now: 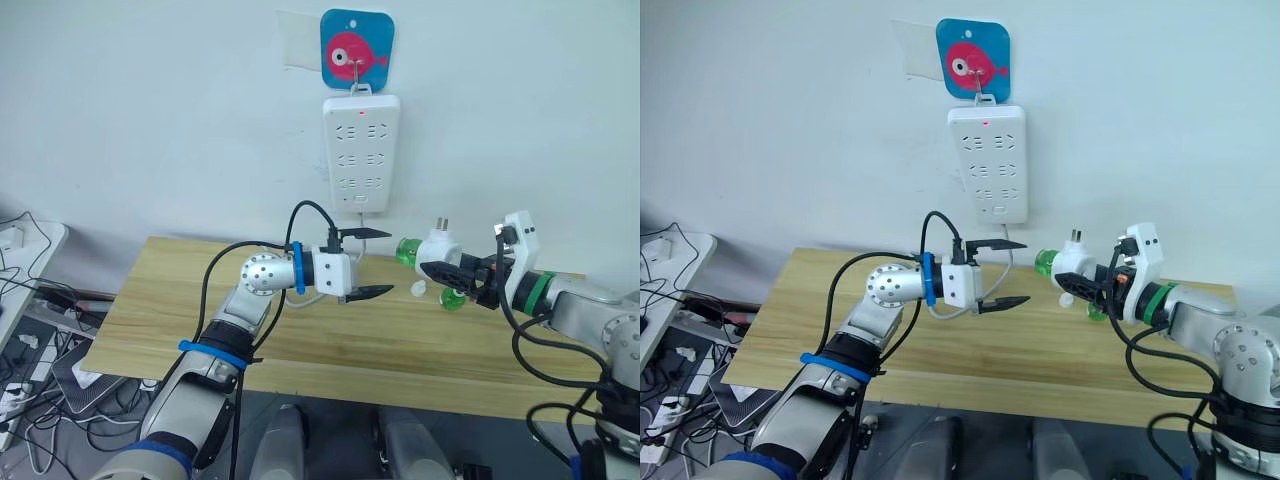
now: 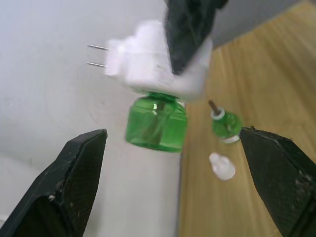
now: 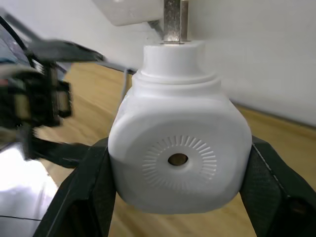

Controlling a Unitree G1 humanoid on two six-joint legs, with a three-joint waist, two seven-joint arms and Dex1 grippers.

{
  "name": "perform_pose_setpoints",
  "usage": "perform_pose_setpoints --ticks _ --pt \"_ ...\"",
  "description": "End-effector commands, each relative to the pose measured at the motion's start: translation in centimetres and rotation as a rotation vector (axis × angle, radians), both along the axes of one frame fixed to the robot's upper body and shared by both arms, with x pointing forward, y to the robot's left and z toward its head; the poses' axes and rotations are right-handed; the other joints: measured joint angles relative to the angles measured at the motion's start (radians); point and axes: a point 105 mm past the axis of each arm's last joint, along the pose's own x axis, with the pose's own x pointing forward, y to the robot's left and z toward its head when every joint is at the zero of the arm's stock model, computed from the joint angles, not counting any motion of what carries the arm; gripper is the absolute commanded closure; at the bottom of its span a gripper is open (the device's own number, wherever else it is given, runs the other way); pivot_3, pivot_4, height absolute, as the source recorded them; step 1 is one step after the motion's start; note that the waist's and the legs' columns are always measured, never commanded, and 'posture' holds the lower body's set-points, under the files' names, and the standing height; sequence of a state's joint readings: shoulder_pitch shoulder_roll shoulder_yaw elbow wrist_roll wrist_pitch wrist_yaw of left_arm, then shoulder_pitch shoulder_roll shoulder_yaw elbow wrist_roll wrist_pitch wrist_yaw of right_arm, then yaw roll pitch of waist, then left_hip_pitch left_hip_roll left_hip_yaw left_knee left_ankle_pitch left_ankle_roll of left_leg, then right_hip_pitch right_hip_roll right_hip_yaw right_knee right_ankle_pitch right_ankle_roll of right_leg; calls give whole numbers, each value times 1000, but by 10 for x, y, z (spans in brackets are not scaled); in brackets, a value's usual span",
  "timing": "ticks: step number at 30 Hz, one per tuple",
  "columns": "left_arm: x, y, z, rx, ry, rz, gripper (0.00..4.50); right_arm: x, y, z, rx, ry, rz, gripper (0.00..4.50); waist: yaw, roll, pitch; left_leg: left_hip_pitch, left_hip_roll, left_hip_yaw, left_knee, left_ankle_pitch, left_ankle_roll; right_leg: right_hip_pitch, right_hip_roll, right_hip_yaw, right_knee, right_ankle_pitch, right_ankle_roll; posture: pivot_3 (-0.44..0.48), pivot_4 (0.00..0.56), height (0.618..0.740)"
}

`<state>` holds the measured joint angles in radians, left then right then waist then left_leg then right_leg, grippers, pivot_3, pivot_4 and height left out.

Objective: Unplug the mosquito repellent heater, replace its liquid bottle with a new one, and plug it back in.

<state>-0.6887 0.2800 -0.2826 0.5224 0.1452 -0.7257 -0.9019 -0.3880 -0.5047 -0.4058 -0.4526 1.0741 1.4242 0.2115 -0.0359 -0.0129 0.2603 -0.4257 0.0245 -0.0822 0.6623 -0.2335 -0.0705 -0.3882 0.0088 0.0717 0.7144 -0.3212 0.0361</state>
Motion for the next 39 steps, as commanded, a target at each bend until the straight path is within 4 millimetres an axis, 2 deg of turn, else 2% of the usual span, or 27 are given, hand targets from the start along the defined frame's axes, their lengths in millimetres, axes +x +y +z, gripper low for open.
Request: perform_pose_setpoints --ticks 1,12,15,20,21,23,27,28,39 --pt "0 -11 8 -7 -96 -14 0 -9 4 11 2 -13 5 1546 3 0 0 0 0 0 0 0 0 0 0 0 0 0 0 -24 183 740" --pt "2 -31 8 -2 -148 -2 0 -21 21 9 45 19 -22 1546 -10 0 0 -1 0 0 0 0 1 -1 1 0 0 0 0 -44 180 740" --pt "1 -31 6 2 -134 11 571 -22 22 10 44 37 -43 1546 -20 0 0 -1 0 0 0 0 1 -1 1 0 1 0 0 -42 181 740" --pt "2 -30 3 12 -118 35 2175 -20 22 13 52 61 -87 1546 -22 0 0 -1 1 0 0 1 1 -1 2 0 1 0 0 -43 183 740" --pt "2 -30 3 13 -115 36 2275 -20 22 13 55 64 -94 1546 -23 0 0 -1 1 -1 0 1 1 -1 2 0 1 0 0 -44 183 740" --pt "1 -31 3 10 -109 31 2275 -20 23 14 60 69 -99 1546 -23 0 0 -1 1 -1 0 1 1 -1 2 0 1 0 0 -46 183 740" --pt "3 -32 4 -35 -49 46 2275 -22 25 19 82 48 -114 131 -23 0 0 -1 1 0 0 1 2 -1 2 0 1 0 0 -45 185 740" --pt "3 -32 6 -70 -19 48 2275 -22 24 21 78 22 -130 0 -22 0 0 -1 1 -1 0 1 2 -1 2 0 1 0 0 -47 186 740" --pt "-3 -41 23 -417 376 12 2275 -36 14 37 46 -335 -305 0 -25 0 0 -1 2 -1 0 1 1 -1 3 -1 1 0 0 -103 191 740"
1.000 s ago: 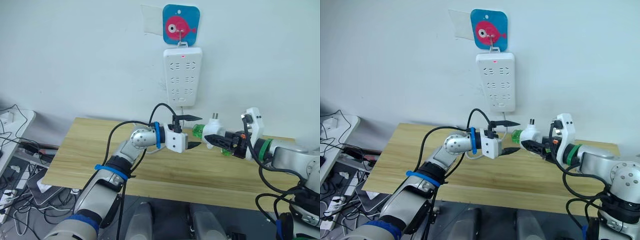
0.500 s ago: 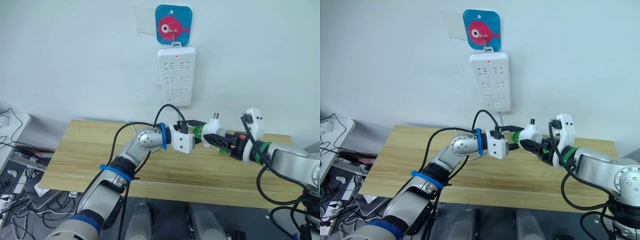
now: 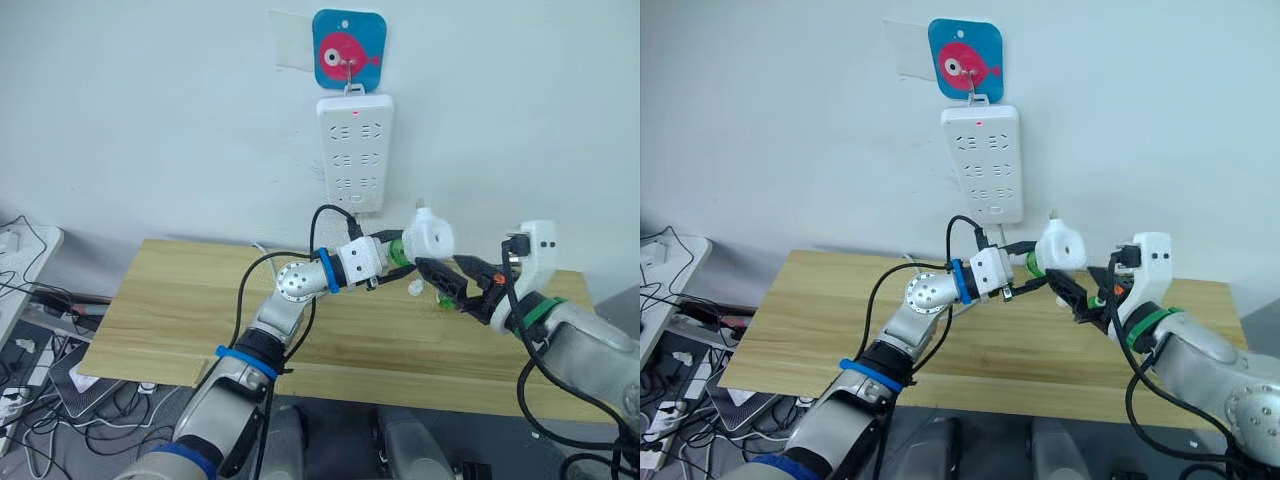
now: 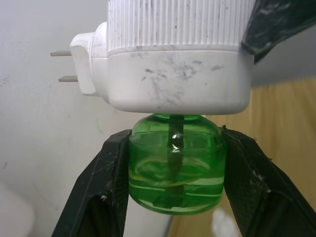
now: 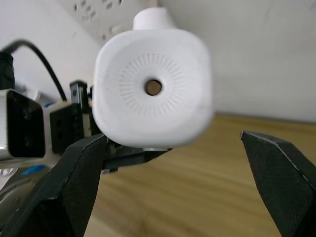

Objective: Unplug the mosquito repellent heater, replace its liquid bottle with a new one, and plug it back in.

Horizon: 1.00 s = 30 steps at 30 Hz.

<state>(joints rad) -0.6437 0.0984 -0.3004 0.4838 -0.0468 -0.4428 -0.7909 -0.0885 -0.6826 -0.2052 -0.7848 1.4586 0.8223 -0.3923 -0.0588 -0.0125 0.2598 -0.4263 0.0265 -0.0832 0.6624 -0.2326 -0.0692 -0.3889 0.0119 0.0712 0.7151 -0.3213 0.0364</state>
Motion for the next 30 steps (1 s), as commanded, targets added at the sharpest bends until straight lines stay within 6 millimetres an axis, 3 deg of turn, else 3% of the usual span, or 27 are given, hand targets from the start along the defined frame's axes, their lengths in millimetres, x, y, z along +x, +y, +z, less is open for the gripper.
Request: perform_pose_setpoints --ticks 1,10,20,23,25,27,30 --pt "-7 -3 18 -132 61 -44 2275 -3 1 17 3 -163 -58 0 -5 0 0 0 0 0 0 0 0 0 0 0 0 0 0 -103 191 740" --pt "-17 -12 21 -217 200 -104 2275 8 17 27 25 -282 -99 0 -29 1 -1 2 0 0 0 0 0 1 1 1 1 0 0 -120 185 740" --pt "-19 -13 25 -260 274 -79 2275 15 22 27 19 -304 -113 0 -29 2 -1 2 0 0 0 0 0 1 1 1 1 0 0 -118 183 740" --pt "-21 -12 25 -265 286 -72 2275 17 23 26 9 -307 -109 609 -28 2 -1 2 0 0 0 0 0 1 1 1 1 0 0 -108 189 740" --pt "-24 -12 25 -266 291 -80 2275 18 24 27 16 -309 -106 1271 -28 2 -1 2 0 0 0 0 0 1 1 1 1 0 0 -105 191 740" --pt "-25 -12 24 -271 311 -85 2275 19 24 28 22 -312 -105 1465 -28 2 -1 2 0 0 0 0 0 1 1 1 1 0 0 -103 192 740" --pt "-23 -10 25 -285 330 -75 1323 18 24 28 25 -312 -101 1465 -28 2 -1 2 0 0 0 0 0 1 1 1 1 0 0 -99 192 740"
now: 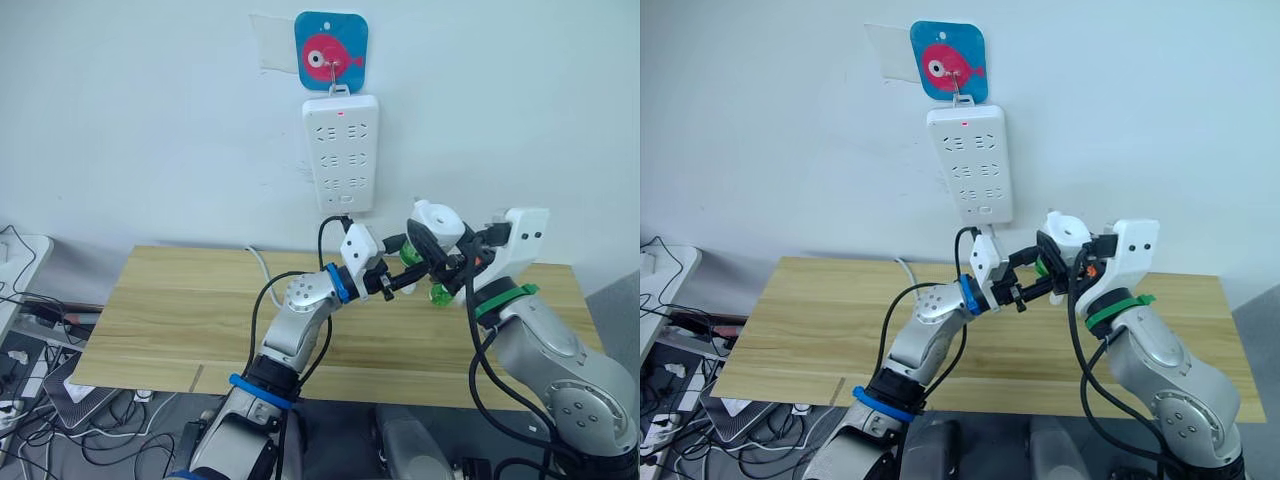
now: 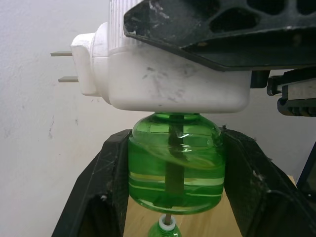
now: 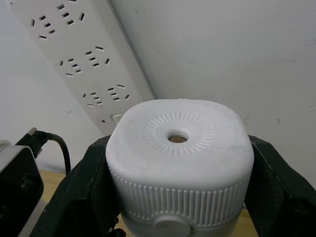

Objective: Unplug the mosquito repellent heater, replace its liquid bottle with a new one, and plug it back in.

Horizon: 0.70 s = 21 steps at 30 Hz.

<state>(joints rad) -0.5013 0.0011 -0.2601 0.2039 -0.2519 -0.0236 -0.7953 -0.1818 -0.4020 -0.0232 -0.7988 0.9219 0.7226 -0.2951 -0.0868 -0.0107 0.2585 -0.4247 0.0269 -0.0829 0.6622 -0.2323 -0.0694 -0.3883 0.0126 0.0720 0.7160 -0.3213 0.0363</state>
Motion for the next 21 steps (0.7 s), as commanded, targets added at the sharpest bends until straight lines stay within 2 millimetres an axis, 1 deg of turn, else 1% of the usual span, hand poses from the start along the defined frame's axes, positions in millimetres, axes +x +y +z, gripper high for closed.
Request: perform_pose_setpoints --ticks 1,4,5,7,10,12,14,16,18,21 --pt "-4 0 19 -68 -31 -13 994 -2 -2 11 11 -50 2 1465 0 0 0 0 0 0 0 0 0 0 0 0 0 0 0 -97 191 740" --pt "-1 10 16 -13 -75 -16 71 1 -10 13 -5 -62 -22 1465 0 0 0 0 0 0 0 0 0 0 0 0 0 0 0 -94 191 740" --pt "0 15 14 20 -102 -27 0 2 -13 14 -15 -68 -31 1465 0 0 0 0 0 0 0 0 0 0 0 0 0 0 0 -92 191 740" --pt "1 26 12 63 -132 -44 0 4 -18 16 -41 -82 -38 1465 0 0 0 0 0 0 0 0 0 0 0 0 0 0 0 -88 191 740" --pt "6 43 14 81 -135 -37 0 5 -19 14 -115 -94 -11 1465 1 0 0 1 0 0 0 0 0 0 0 0 0 0 0 -78 191 740" --pt "3 53 11 129 -159 -56 0 4 -18 10 -175 -99 21 1465 3 0 0 0 0 0 0 0 0 0 0 0 0 0 0 -68 190 740" --pt "1 61 11 158 -176 -61 0 4 -17 8 -188 -100 42 1465 3 0 0 0 0 0 -1 0 0 0 0 0 0 0 0 -66 191 740" --pt "3 73 17 140 -173 -14 0 4 -17 8 -178 -103 50 1465 3 0 0 0 0 0 -1 0 0 0 0 0 0 0 0 -51 192 740" --pt "9 92 26 97 -130 70 0 5 -16 8 -172 -106 59 1465 3 0 0 0 1 0 -1 0 0 0 0 0 0 0 0 -30 189 740" --pt "14 113 34 69 -94 148 0 6 -14 7 -169 -111 72 1465 5 0 0 0 1 -1 0 0 0 0 0 -1 0 0 0 -7 185 740"
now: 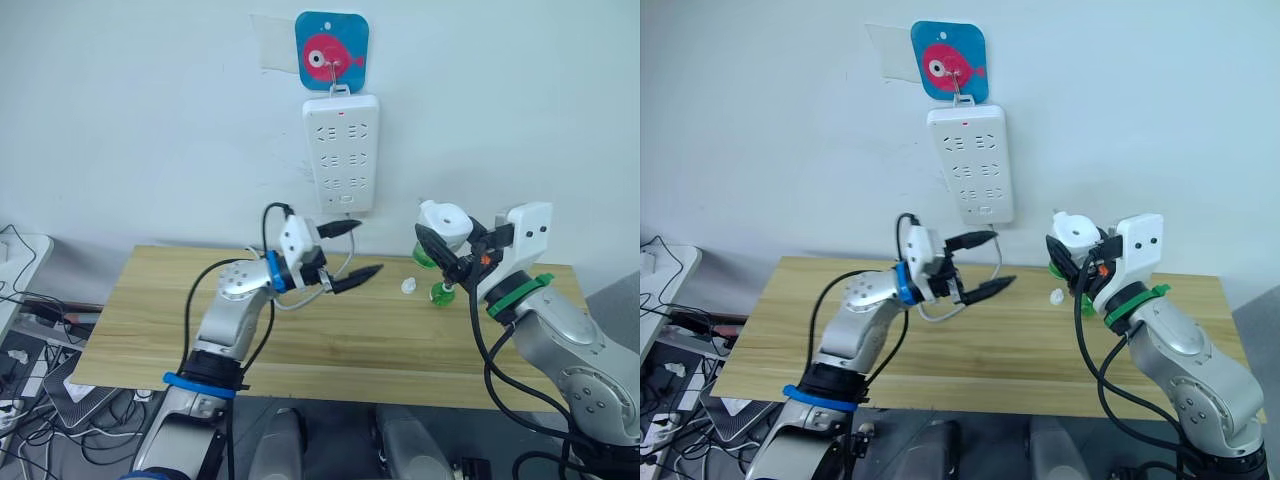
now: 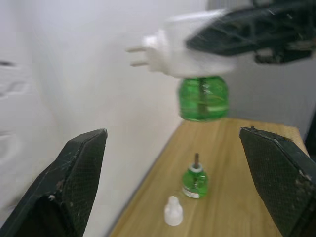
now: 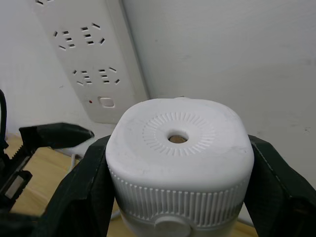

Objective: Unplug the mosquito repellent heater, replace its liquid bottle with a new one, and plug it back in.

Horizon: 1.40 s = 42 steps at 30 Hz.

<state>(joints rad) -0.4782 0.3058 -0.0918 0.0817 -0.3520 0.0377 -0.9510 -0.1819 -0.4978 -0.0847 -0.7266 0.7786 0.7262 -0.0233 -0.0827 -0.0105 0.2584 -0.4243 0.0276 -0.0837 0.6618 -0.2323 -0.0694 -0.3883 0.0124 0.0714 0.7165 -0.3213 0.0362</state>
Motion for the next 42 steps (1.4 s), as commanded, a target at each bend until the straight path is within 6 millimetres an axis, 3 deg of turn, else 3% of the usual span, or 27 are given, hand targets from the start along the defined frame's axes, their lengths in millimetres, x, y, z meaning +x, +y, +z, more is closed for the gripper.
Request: perform_pose_setpoints --ticks 1,5,12,21,29,34,38,41,42 --pt "5 24 23 -78 -11 88 187 -1 3 11 13 -62 22 1465 2 0 0 0 0 0 0 0 0 0 0 0 0 0 0 -3 184 740" --pt "20 46 34 -93 3 176 1211 1 6 13 14 -71 42 1465 10 0 0 0 0 0 0 0 0 0 0 0 0 0 0 16 179 740" --pt "39 55 44 -98 6 187 1211 1 20 21 19 -95 111 1465 32 0 0 -1 -1 0 0 0 0 0 0 -1 -1 0 0 12 168 740" --pt "63 44 49 -33 14 65 1211 -4 37 25 15 -105 191 1465 32 0 -1 -1 -1 0 0 0 0 -1 0 -1 -1 0 0 -9 150 740" --pt "63 19 61 -8 25 -115 1211 -6 38 28 22 -114 180 1465 26 0 -6 -2 -1 0 0 2 -3 -1 0 -1 -1 0 0 -28 136 740" --pt "58 17 63 -10 45 -176 1211 -7 39 30 23 -122 174 1465 24 0 -16 -2 -1 0 0 2 -4 -2 0 -1 -1 0 0 -39 125 740" --pt "57 20 65 -25 64 -191 2030 -7 42 31 28 -128 171 1465 23 0 -19 -2 -1 0 0 2 -4 -2 0 -1 -1 0 0 -42 123 740" --pt "58 20 67 -31 68 -187 3048 -8 47 30 33 -124 183 1465 22 -1 -20 -2 -1 0 0 2 -4 -2 0 -1 -1 0 0 -42 124 740" --pt "59 20 67 -30 64 -181 3192 -7 50 30 36 -117 190 1465 22 -1 -21 -2 0 0 0 2 -4 -2 0 -2 -1 0 0 -43 126 740"
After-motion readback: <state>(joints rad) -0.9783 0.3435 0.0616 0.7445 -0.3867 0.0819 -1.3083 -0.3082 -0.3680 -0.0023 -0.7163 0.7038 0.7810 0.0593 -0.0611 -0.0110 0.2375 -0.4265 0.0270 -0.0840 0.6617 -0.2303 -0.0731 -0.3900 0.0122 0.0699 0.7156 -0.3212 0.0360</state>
